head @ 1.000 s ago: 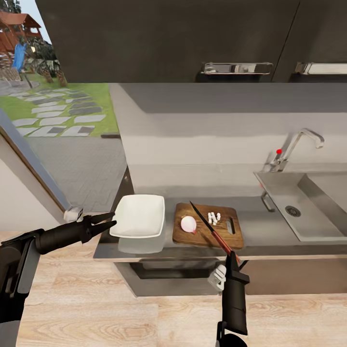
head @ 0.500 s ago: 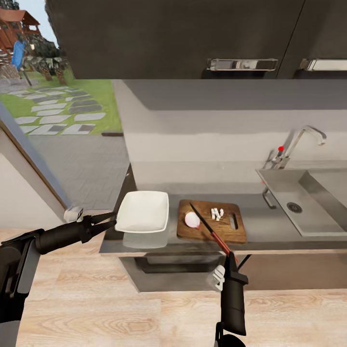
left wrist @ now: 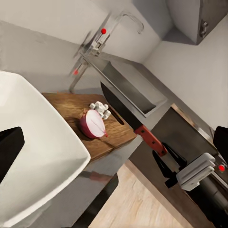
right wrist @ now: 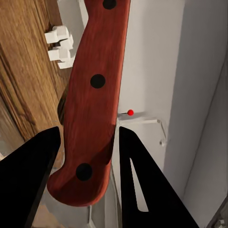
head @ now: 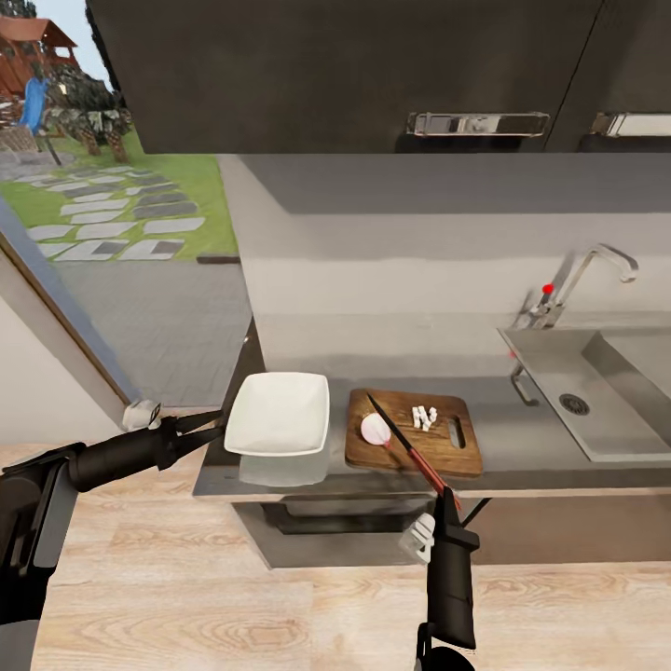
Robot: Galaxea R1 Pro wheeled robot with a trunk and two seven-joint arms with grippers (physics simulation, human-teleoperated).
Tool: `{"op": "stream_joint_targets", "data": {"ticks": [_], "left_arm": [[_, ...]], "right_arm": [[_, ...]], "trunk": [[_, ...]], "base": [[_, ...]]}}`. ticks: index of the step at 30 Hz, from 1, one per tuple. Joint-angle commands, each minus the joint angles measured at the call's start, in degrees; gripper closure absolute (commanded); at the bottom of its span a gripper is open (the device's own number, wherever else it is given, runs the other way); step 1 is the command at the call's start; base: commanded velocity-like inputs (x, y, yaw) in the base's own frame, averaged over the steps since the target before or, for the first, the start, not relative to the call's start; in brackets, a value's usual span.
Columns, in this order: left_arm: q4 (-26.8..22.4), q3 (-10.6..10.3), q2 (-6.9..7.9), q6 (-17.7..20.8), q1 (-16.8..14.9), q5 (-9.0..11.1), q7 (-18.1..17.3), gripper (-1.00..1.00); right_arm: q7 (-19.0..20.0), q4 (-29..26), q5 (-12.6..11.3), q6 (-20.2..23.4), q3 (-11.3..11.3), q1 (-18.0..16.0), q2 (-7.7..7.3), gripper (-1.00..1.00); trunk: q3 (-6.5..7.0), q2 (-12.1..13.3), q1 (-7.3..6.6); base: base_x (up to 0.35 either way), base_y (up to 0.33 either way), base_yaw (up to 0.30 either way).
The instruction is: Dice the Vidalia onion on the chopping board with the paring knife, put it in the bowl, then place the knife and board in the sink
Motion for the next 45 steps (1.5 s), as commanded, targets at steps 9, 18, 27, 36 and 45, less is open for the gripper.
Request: {"op": "stream_joint_targets", "data": {"ticks": [9, 18, 27, 36, 45], "left_arm": [[0.0, 0.0, -0.01, 0.5, 0.0, 0.2, -0.2, -1.00], [0.0, 0.0, -0.01, 0.5, 0.0, 0.2, -0.2, -1.00], [0.0, 0.0, -0.01, 0.5, 0.0, 0.2, -0.2, -1.00], [0.0, 0.0, -0.01, 0.5, 0.0, 0.2, -0.2, -1.00], [0.0, 0.0, -0.01, 0.5, 0.0, 0.2, -0.2, -1.00]], "right_arm": [[-0.1, 0.6, 0.0, 0.3, 0.1, -0.1, 0.20, 1.00], [-0.1, 0.7, 0.0, 0.2, 0.1, -0.1, 0.56, 1.00], [-0.1, 0.8, 0.0, 0.2, 0.1, -0.1, 0.57, 1.00], [-0.1, 0.8, 0.0, 0.2, 0.1, -0.1, 0.57, 1.00], [-0.1, 0.8, 0.0, 0.2, 0.1, -0.1, 0.57, 1.00]], "trunk": [[-0.74, -0.1, 0.06], [-1.57, -0.1, 0.06], [-2.41, -0.1, 0.06], [-3.25, -0.1, 0.06], [-4.08, -0.1, 0.06]], "base": [[0.066, 0.005, 0.000], [0.001, 0.000, 0.000], [0.000, 0.000, 0.000], [0.000, 0.000, 0.000], [0.000, 0.000, 0.000]]}}
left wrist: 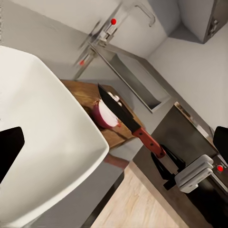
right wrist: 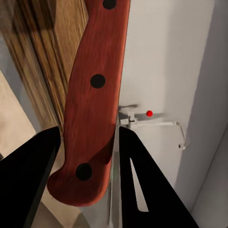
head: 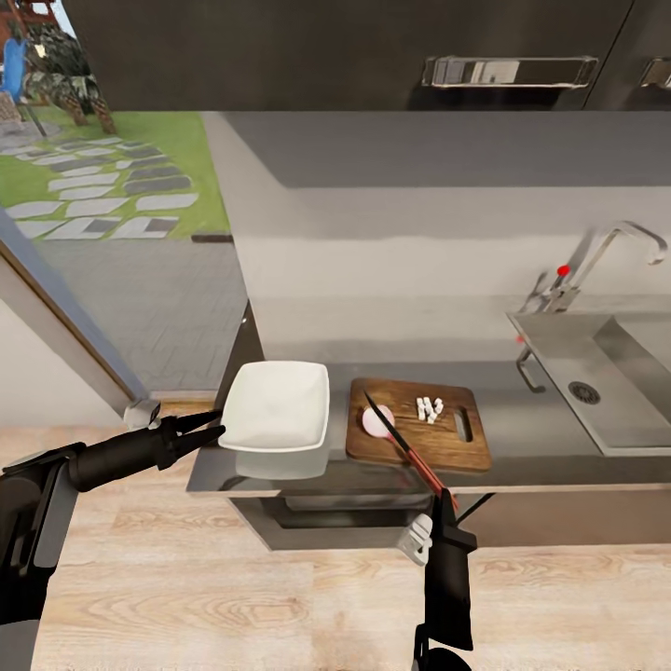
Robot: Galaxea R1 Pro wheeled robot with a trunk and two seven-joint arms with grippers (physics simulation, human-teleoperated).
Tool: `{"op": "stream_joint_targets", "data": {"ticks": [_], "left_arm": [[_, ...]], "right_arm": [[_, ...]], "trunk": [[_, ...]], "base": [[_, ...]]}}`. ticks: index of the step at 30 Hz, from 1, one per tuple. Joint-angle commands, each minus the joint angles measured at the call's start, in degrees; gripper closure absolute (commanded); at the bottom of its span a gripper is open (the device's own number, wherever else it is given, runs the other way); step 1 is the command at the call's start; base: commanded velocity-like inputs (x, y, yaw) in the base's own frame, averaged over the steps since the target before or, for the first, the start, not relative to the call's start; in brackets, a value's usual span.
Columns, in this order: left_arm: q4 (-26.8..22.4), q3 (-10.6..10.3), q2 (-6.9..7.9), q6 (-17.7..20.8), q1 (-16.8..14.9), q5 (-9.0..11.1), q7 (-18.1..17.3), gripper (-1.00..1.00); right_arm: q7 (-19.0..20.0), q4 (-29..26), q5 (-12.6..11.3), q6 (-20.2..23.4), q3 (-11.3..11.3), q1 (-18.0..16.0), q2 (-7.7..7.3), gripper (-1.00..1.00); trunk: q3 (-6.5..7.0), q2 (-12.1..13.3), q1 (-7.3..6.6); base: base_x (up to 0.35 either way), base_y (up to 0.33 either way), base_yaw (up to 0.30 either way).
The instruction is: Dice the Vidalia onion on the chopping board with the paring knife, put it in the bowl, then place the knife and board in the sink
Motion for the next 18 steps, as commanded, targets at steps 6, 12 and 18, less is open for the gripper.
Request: {"op": "stream_joint_targets", "data": {"ticks": [6, 12, 18], "left_arm": [[0.0, 0.0, 0.01, 0.6, 0.0, 0.1, -0.1, -1.00], [0.0, 0.0, 0.01, 0.6, 0.0, 0.1, -0.1, -1.00], [0.0, 0.0, 0.03, 0.6, 0.0, 0.1, -0.1, -1.00]], "right_arm": [[-0.1, 0.0, 0.0, 0.3, 0.1, -0.1, -0.04, 1.00], [-0.1, 0.0, 0.0, 0.3, 0.1, -0.1, -0.04, 1.00], [-0.1, 0.0, 0.0, 0.3, 0.1, -0.1, -0.04, 1.00]], "trunk": [[-0.47, -0.1, 0.03], [-0.50, -0.1, 0.03], [-0.50, -0.1, 0.03]], "base": [[0.000, 0.000, 0.000], [0.000, 0.000, 0.000], [0.000, 0.000, 0.000]]}}
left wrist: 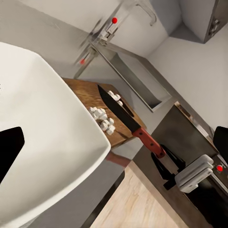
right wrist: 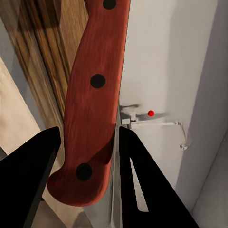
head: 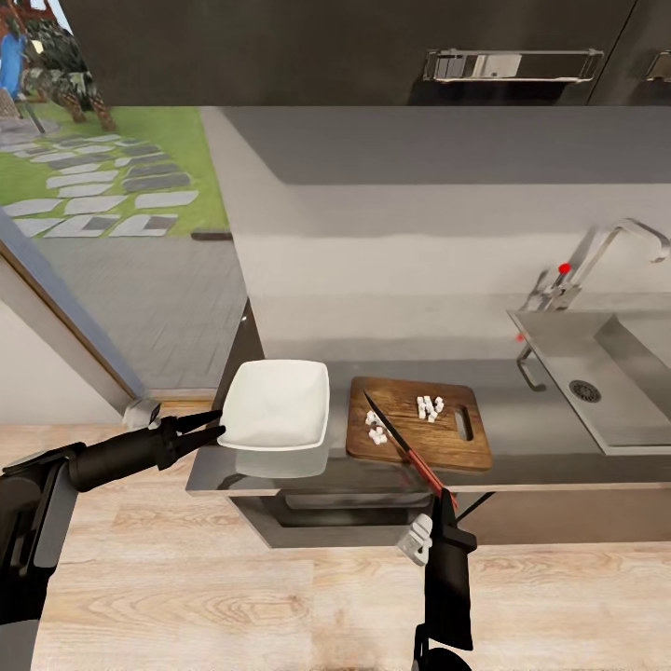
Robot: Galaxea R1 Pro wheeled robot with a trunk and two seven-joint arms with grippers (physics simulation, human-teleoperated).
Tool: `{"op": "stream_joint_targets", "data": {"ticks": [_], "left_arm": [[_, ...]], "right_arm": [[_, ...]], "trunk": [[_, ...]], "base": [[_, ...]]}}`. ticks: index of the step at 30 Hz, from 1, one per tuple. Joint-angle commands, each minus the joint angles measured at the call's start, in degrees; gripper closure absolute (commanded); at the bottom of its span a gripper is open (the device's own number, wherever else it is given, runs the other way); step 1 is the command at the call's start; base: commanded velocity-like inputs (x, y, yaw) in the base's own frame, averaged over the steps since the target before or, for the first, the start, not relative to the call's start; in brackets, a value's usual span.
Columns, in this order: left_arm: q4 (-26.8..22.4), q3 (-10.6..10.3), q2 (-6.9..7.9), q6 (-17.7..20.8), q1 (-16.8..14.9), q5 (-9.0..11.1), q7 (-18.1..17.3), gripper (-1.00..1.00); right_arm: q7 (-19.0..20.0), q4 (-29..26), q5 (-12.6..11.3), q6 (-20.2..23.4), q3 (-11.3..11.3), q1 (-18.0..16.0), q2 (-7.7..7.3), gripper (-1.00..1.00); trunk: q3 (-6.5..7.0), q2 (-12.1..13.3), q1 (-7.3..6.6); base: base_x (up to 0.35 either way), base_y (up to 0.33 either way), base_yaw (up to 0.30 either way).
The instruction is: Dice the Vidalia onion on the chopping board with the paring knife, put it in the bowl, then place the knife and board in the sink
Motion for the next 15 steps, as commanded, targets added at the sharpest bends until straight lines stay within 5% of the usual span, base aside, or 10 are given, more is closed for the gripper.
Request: {"op": "stream_joint_targets", "data": {"ticks": [1, 15], "left_arm": [[0.0, 0.0, 0.00, 0.6, 0.0, 0.1, -0.1, -1.00], [0.0, 0.0, 0.05, 0.6, 0.0, 0.1, -0.2, -1.00]], "right_arm": [[-0.1, 0.0, 0.0, 0.3, 0.1, -0.1, -0.04, 1.00], [-2.7, -1.5, -0.6, -0.4, -1.0, -0.1, -0.03, 1.00]], "trunk": [[-0.09, -0.1, 0.03], [0.96, -0.1, 0.03]], "base": [[0.000, 0.000, 0.000], [0.000, 0.000, 0.000]]}}
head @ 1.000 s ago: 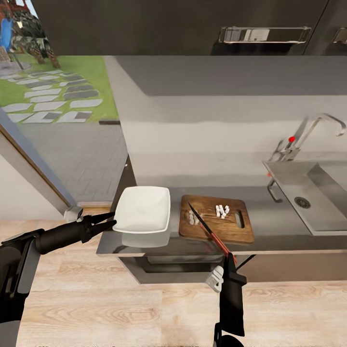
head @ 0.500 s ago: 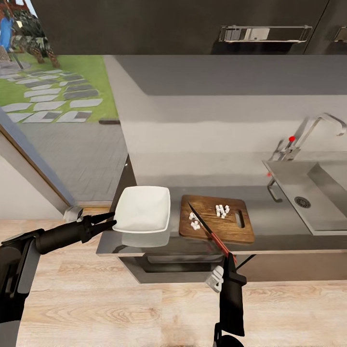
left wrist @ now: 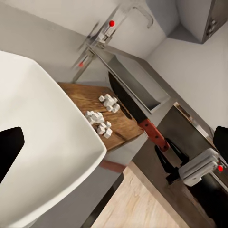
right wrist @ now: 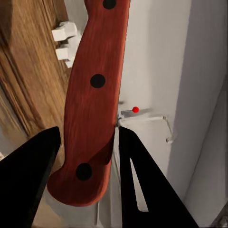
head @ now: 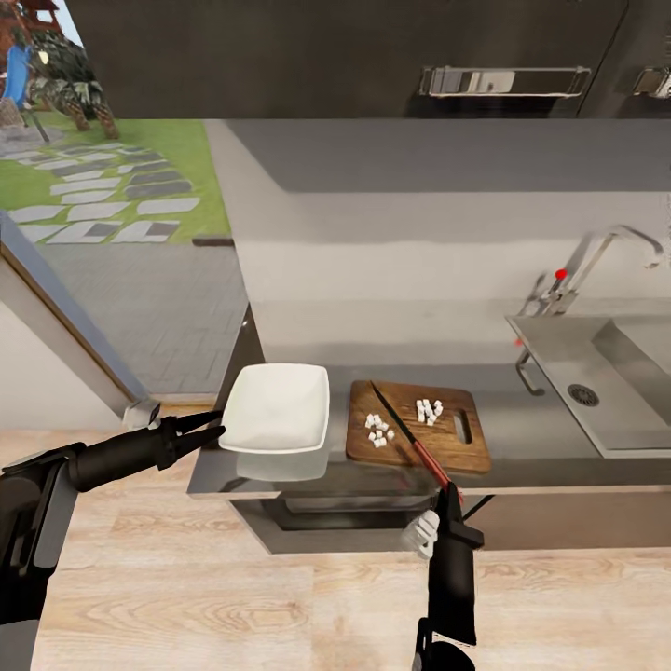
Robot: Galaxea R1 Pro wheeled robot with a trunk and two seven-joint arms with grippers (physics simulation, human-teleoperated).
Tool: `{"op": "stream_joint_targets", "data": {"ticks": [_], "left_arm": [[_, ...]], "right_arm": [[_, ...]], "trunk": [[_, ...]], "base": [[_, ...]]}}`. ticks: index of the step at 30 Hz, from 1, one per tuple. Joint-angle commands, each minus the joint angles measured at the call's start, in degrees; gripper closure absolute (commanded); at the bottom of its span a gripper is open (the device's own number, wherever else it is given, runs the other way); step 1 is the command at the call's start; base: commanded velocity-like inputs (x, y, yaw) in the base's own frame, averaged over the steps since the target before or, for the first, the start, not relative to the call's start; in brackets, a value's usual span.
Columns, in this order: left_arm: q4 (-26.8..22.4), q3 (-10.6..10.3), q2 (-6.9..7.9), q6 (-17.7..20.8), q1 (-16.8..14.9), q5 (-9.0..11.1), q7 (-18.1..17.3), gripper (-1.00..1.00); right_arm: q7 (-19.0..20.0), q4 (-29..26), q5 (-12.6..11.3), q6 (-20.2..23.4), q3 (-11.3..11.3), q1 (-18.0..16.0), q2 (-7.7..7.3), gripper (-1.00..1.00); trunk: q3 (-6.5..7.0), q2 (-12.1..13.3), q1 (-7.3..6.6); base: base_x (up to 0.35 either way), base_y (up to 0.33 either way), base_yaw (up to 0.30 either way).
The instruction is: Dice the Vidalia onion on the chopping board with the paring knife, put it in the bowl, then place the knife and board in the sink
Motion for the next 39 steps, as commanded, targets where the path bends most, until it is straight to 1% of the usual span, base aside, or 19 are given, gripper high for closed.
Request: {"op": "stream_joint_targets", "data": {"ticks": [1, 6, 9, 11, 14, 16, 19, 23, 24, 25, 26, 28, 30, 31, 32, 33, 34, 35, 39], "left_arm": [[0.0, 0.0, 0.02, 0.6, 0.0, 0.1, -0.1, -1.00], [0.0, 0.0, -0.03, 0.6, 0.0, 0.1, -0.2, -1.00], [0.0, 0.0, -0.04, 0.6, 0.0, 0.1, -0.2, -1.00], [0.0, 0.0, -0.04, 0.5, 0.0, 0.1, -0.2, -1.00], [0.0, 0.0, -0.04, 0.5, 0.0, 0.1, -0.2, -1.00], [0.0, -0.1, -0.04, 0.5, 0.0, 0.1, -0.2, -1.00], [0.0, -0.1, -0.04, 0.5, 0.0, 0.1, -0.2, -1.00], [0.0, -0.1, -0.07, 0.5, 0.0, 0.1, -0.1, -1.00], [0.0, -0.1, -0.09, 0.5, 0.0, 0.1, -0.1, -1.00], [0.0, -0.2, -0.11, 0.5, 0.0, 0.1, -0.1, -1.00], [0.0, -0.2, -0.12, 0.5, 0.0, 0.1, -0.1, -1.00], [0.0, -0.2, -0.12, 0.5, 0.0, 0.1, -0.1, -1.00], [0.0, -0.3, -0.16, 0.5, 0.0, 0.1, 0.0, -1.00], [0.0, -0.3, -0.17, 0.5, 0.0, 0.1, 0.0, -1.00], [0.0, -0.3, -0.25, 0.5, 0.0, 0.1, 0.1, -1.00], [0.0, -0.4, -0.62, 0.5, 0.0, 0.1, 0.2, -1.00], [0.0, -0.4, -0.91, 0.5, 0.0, 0.1, 0.3, -1.00], [0.0, -0.4, -1.13, 0.5, 0.0, 0.1, 0.3, -1.00], [0.0, -0.5, -1.47, 0.5, 0.0, 0.0, 0.5, -1.00]], "right_arm": [[-0.2, -0.3, -0.1, 0.1, -0.2, -0.1, -0.05, 1.00], [-0.3, -4.8, -0.4, -2.9, -5.3, -0.1, 0.22, 1.00], [-0.4, -6.5, -0.6, -3.8, -8.0, -0.1, 1.60, 1.00], [-0.2, -7.0, -1.0, -5.1, -11.3, -0.1, 3.16, 1.00], [0.5, -7.4, -3.0, -8.9, -18.2, -0.1, 6.33, 1.00], [2.5, -7.5, -4.6, -12.0, -22.4, 0.1, 7.42, 1.00], [9.9, -7.6, -8.1, -15.5, -28.3, -0.3, 7.63, 1.00], [25.8, -7.6, -15.4, -20.3, -39.2, -3.4, 7.41, 1.00], [28.2, -7.6, -16.5, -20.7, -40.8, -3.9, 7.37, 1.00], [35.9, -7.6, -20.2, -21.5, -45.7, -5.4, 7.26, 1.00], [41.7, -7.6, -23.0, -21.8, -49.0, -6.4, 6.95, 1.00], [54.5, -7.6, -30.0, -21.7, -55.4, -8.5, 4.63, 1.00], [67.5, -7.5, -39.5, -20.2, -61.6, -9.6, 0.27, 1.00], [70.5, -7.5, -42.1, -19.5, -63.0, -9.7, -0.95, 1.00], [76.1, -7.3, -47.4, -17.3, -65.0, -10.0, -3.37, 1.00], [83.0, -7.0, -54.5, -13.7, -66.9, -10.1, -6.77, 1.00], [86.3, -6.7, -58.4, -11.7, -67.6, -10.2, -8.71, 1.00], [88.6, -6.5, -61.3, -10.2, -68.1, -10.3, -10.25, 1.00], [91.8, -6.0, -65.7, -7.4, -68.7, -10.3, -12.66, 1.00]], "trunk": [[0.01, -0.1, 0.03], [0.48, -0.1, 0.03], [0.76, -0.1, 0.03], [0.95, -0.1, 0.03], [1.23, -0.1, 0.03], [1.42, -0.1, 0.03], [1.71, -0.1, 0.03], [2.08, -0.1, 0.03], [2.18, -0.1, 0.03], [2.27, -0.1, 0.03], [2.37, -0.1, 0.03], [2.56, -0.1, 0.03], [2.75, -0.1, 0.03], [2.84, -0.1, 0.03], [2.93, -0.1, 0.03], [3.03, -0.1, 0.03], [3.12, -0.1, 0.03], [3.22, -0.1, 0.03], [3.60, -0.1, 0.03]], "base": [[0.000, 0.000, 0.000], [0.000, 0.000, 0.000], [0.000, 0.000, 0.000], [0.000, -0.016, 0.000], [0.000, -0.108, 0.000], [0.000, -0.206, 0.000], [0.031, -0.271, 0.000], [0.098, -0.298, 0.000], [0.114, -0.303, 0.000], [0.121, -0.303, 0.000], [0.127, -0.303, 0.000], [0.137, -0.299, 0.000], [0.150, -0.293, 0.000], [0.160, -0.290, 0.000], [0.169, -0.289, 0.000], [0.187, -0.288, 0.000], [0.197, -0.287, 0.000], [0.203, -0.287, 0.000], [0.206, -0.287, 0.000]]}}
